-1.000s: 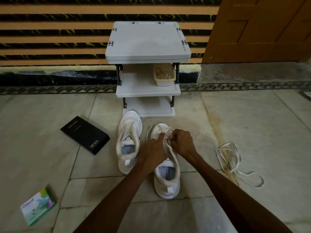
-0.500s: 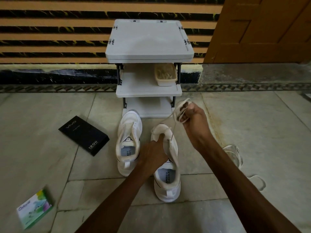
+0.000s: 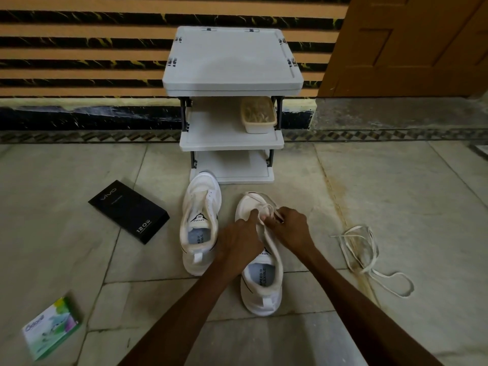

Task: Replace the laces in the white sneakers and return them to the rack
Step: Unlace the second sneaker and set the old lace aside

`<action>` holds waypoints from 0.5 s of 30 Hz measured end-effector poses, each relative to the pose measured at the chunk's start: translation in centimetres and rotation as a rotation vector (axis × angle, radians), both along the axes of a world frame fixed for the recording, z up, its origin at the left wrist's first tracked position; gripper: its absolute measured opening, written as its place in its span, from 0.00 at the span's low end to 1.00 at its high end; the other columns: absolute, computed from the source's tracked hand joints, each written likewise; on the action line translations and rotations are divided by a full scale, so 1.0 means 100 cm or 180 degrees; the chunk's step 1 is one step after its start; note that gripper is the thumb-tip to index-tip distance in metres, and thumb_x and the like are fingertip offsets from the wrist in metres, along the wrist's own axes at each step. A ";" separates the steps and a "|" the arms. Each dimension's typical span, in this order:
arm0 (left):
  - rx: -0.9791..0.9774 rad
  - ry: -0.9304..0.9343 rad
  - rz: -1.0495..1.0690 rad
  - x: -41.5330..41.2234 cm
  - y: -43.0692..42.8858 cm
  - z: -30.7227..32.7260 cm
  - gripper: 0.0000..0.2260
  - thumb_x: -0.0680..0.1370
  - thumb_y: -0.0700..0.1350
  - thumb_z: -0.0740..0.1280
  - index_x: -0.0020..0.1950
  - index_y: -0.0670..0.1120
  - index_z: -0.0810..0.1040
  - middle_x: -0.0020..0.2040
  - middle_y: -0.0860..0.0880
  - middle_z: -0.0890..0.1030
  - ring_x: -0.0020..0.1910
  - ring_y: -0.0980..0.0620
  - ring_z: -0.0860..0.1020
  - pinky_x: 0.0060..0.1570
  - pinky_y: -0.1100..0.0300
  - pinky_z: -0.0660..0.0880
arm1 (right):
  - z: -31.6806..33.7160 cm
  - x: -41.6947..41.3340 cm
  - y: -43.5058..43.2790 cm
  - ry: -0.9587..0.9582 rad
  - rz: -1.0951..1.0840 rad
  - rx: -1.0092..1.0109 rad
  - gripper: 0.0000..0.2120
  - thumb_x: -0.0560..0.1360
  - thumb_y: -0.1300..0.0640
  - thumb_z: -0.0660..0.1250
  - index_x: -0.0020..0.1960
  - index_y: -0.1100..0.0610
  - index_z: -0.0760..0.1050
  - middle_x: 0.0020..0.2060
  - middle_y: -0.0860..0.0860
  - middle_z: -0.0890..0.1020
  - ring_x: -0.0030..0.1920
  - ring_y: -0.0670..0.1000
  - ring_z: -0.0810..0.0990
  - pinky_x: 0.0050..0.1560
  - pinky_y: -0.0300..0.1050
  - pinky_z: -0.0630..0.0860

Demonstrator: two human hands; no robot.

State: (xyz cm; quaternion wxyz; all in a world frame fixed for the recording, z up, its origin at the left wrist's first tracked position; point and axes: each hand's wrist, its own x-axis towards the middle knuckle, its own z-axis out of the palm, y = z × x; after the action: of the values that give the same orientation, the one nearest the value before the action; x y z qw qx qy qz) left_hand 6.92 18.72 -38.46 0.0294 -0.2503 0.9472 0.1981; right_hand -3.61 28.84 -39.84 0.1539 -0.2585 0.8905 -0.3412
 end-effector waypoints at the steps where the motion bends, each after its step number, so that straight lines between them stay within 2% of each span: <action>1: -0.0022 -0.0017 -0.0013 0.000 0.001 0.000 0.31 0.74 0.46 0.64 0.75 0.52 0.57 0.50 0.44 0.80 0.47 0.42 0.80 0.38 0.55 0.69 | 0.001 -0.001 -0.002 0.0045 -0.0074 -0.0079 0.22 0.74 0.44 0.70 0.29 0.54 0.66 0.24 0.46 0.69 0.26 0.42 0.68 0.27 0.34 0.61; 3: -0.0021 -0.0040 -0.0035 0.000 0.000 0.001 0.31 0.74 0.46 0.65 0.75 0.52 0.58 0.51 0.44 0.80 0.47 0.42 0.80 0.39 0.55 0.70 | 0.001 -0.006 -0.006 0.0048 -0.0090 -0.0172 0.22 0.74 0.50 0.72 0.27 0.53 0.65 0.22 0.47 0.69 0.24 0.43 0.68 0.25 0.34 0.62; 5: 0.0039 -0.0065 -0.0028 0.000 0.000 0.002 0.32 0.74 0.47 0.66 0.76 0.52 0.57 0.52 0.43 0.80 0.48 0.42 0.79 0.39 0.55 0.69 | 0.001 -0.007 -0.010 0.0023 -0.0103 -0.0201 0.17 0.73 0.55 0.72 0.29 0.55 0.70 0.23 0.48 0.71 0.24 0.44 0.69 0.26 0.32 0.63; 8: 0.0039 -0.0099 -0.0029 0.001 -0.002 0.001 0.33 0.74 0.47 0.66 0.76 0.53 0.56 0.53 0.43 0.80 0.49 0.42 0.79 0.40 0.55 0.69 | 0.015 -0.007 -0.011 -0.0184 -0.0418 -0.0730 0.08 0.76 0.59 0.68 0.38 0.59 0.79 0.29 0.52 0.80 0.29 0.49 0.79 0.31 0.42 0.77; 11: -0.0052 -0.0181 -0.0048 0.000 -0.001 0.001 0.34 0.75 0.47 0.66 0.77 0.52 0.55 0.54 0.43 0.79 0.50 0.42 0.79 0.44 0.53 0.72 | 0.046 -0.015 -0.015 -0.0249 -0.0901 -0.1420 0.07 0.77 0.60 0.64 0.43 0.55 0.80 0.34 0.54 0.83 0.34 0.49 0.81 0.37 0.46 0.80; 13: -0.0069 -0.0202 -0.0018 -0.002 0.001 0.000 0.34 0.75 0.48 0.65 0.78 0.52 0.53 0.55 0.43 0.79 0.51 0.42 0.79 0.45 0.53 0.73 | 0.061 -0.022 -0.018 -0.0111 -0.0842 -0.1466 0.08 0.77 0.59 0.65 0.40 0.56 0.79 0.33 0.54 0.82 0.32 0.49 0.79 0.35 0.49 0.79; 15: -0.0086 -0.0176 -0.0006 -0.002 0.002 0.000 0.33 0.76 0.48 0.64 0.78 0.53 0.53 0.55 0.44 0.80 0.50 0.43 0.80 0.43 0.54 0.72 | 0.064 -0.023 -0.015 0.0044 -0.0700 -0.1195 0.07 0.75 0.58 0.67 0.40 0.59 0.79 0.32 0.55 0.82 0.33 0.51 0.81 0.36 0.54 0.81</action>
State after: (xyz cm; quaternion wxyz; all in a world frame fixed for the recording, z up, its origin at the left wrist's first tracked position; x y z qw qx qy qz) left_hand 6.73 18.92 -38.45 0.0523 -0.2551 0.9489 0.1783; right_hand -5.93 27.31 -33.40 0.0589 -0.1861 0.8352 -0.5141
